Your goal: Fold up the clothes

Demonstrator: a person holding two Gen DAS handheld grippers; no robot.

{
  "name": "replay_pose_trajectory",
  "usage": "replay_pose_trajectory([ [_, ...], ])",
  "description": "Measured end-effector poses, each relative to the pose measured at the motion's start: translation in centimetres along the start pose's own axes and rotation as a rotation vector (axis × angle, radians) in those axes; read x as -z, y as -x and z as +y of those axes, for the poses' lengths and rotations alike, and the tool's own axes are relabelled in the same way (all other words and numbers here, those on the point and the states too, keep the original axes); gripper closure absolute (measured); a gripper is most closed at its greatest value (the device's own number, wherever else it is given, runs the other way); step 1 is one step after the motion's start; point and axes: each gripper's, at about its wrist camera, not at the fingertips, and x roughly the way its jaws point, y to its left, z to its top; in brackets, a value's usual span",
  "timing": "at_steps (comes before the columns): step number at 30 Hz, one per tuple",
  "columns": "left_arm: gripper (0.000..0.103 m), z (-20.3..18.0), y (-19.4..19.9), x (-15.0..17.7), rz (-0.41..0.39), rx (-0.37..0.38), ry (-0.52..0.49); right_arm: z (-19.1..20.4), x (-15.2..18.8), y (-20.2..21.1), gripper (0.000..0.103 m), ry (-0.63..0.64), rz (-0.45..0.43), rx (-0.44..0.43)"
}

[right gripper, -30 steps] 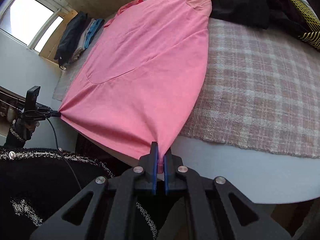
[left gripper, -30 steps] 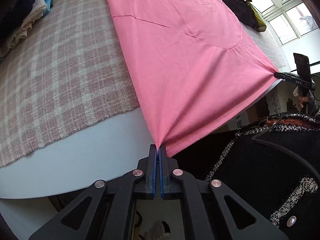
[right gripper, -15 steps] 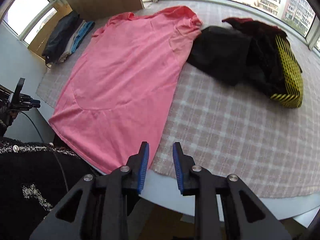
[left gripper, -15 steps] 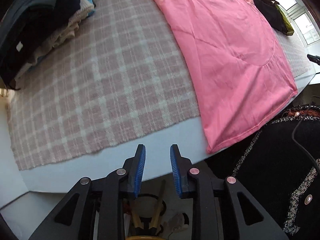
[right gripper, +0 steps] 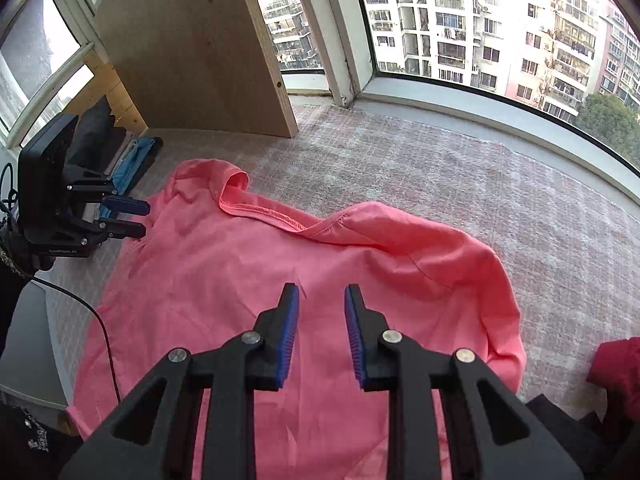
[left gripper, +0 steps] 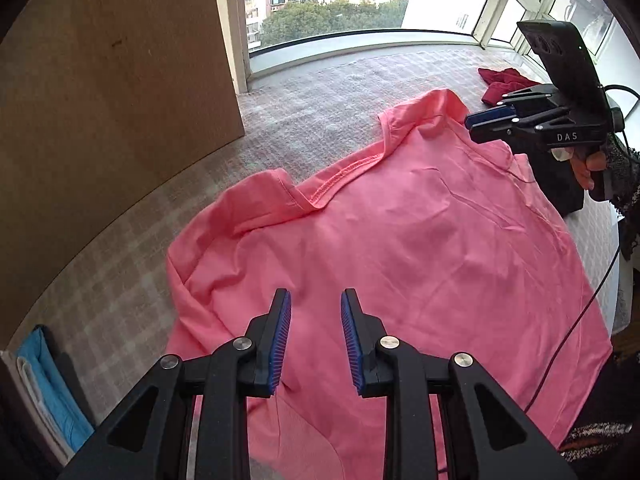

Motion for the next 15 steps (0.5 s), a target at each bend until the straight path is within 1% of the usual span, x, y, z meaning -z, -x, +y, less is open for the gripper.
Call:
replay_pose_trajectory([
  [2, 0.078, 0.5, -2.1, -1.5, 0.03, 0.039, -0.029, -0.5, -1.0, -2.1, 0.08, 0.027, 0.034, -0.017],
  [4, 0.078, 0.6, -4.4, -2.6, 0.075, 0.073, -0.074, -1.5, -1.4, -3.6, 0.08, 0.02, 0.068, -0.05],
  [5, 0.078, 0.7, -5.3, -3.0, 0.092, 0.075, -0.093, -2.0, -1.7, -4.2, 0.08, 0.013, 0.081, -0.065],
  [6, 0.078, 0.7, -6.3, -3.3, 0.107, 0.075, -0.111, -2.5, -2.1, -4.7, 0.079, 0.011, 0.085, -0.063],
  [7, 0.077, 1.1, -6.9, -3.7, 0.106, 0.057, -0.109, -3.1, -2.5, -5.0, 0.079, 0.01, 0.08, -0.045],
  [8, 0.081, 1.8, -6.7, -4.1, 0.073, 0.015, -0.084, -3.8, -3.0, -4.7, 0.08, 0.007, 0.046, 0.02],
  [9, 0.081, 2.5, -6.4, -4.5, 0.038, -0.029, -0.057, -4.7, -3.6, -4.0, 0.08, -0.013, -0.011, 0.098],
  [10, 0.081, 3.2, -5.4, -4.6, -0.019, -0.088, -0.015, -5.7, -4.0, -2.9, 0.079, -0.052, -0.068, 0.153],
  [11, 0.084, 4.0, -4.4, -4.7, -0.075, -0.147, 0.028, -6.5, -4.1, -1.9, 0.079, -0.092, -0.112, 0.16],
  [12, 0.084, 4.7, -3.4, -4.8, -0.131, -0.2, 0.07, -6.7, -4.1, -1.2, 0.079, -0.103, -0.134, 0.127],
  [13, 0.08, 5.1, -2.5, -4.4, -0.173, -0.189, 0.094, -6.3, -4.0, -0.9, 0.079, -0.082, -0.128, 0.107],
  [14, 0.078, 5.3, -2.1, -4.1, -0.174, -0.167, 0.102, -5.8, -3.8, -0.9, 0.079, -0.057, -0.117, 0.09],
  [15, 0.078, 5.2, -2.1, -3.7, -0.156, -0.142, 0.092, -5.0, -3.6, -1.2, 0.079, -0.022, -0.09, 0.079],
])
